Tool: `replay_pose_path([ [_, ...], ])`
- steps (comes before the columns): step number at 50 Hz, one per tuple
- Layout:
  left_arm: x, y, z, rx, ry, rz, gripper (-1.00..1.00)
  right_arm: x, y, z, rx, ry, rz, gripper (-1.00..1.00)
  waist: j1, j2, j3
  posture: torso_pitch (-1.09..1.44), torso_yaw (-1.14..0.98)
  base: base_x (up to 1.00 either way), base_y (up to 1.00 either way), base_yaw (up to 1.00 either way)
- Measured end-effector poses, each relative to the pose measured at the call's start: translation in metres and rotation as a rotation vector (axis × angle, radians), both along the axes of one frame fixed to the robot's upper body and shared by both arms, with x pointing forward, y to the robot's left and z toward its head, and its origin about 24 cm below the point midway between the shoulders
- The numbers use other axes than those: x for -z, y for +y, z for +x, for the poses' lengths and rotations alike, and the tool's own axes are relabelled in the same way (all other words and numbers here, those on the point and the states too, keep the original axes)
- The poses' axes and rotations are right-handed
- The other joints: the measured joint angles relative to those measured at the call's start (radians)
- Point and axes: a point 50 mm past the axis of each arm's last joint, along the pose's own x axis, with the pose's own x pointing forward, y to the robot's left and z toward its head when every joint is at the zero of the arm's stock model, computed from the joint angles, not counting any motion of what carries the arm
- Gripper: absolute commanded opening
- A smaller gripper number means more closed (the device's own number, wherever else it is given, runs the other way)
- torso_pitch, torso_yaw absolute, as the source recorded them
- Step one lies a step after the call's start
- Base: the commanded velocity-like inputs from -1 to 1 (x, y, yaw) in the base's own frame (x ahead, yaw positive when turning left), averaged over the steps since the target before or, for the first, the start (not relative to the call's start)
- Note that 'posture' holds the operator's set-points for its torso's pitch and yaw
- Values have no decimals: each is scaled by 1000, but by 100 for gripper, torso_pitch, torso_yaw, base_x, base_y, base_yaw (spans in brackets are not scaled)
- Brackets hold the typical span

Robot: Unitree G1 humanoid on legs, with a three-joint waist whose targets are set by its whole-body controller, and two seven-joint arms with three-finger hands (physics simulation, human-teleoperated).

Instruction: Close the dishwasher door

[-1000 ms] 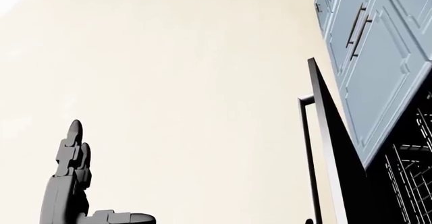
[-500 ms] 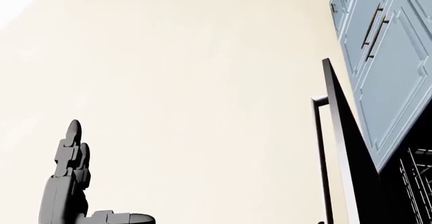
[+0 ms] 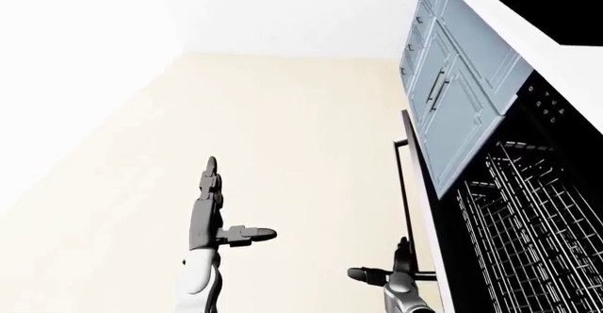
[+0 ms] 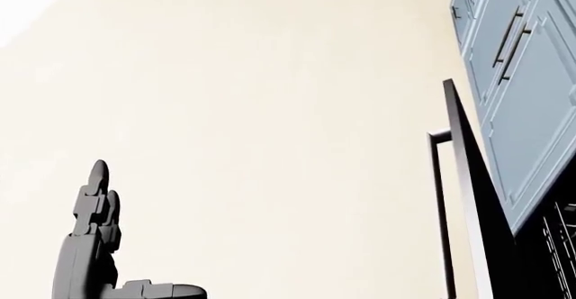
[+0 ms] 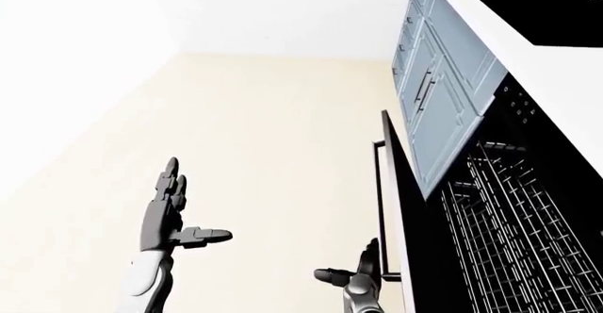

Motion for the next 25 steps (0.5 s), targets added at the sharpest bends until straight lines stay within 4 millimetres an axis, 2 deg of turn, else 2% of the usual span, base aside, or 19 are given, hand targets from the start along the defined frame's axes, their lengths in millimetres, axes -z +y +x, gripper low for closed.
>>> replay_pose_path([
  [25, 0, 0, -1, -2, -1, -1, 100, -4, -13, 0, 64, -15, -88, 100, 2, -7, 0, 0, 0, 0, 0, 0],
])
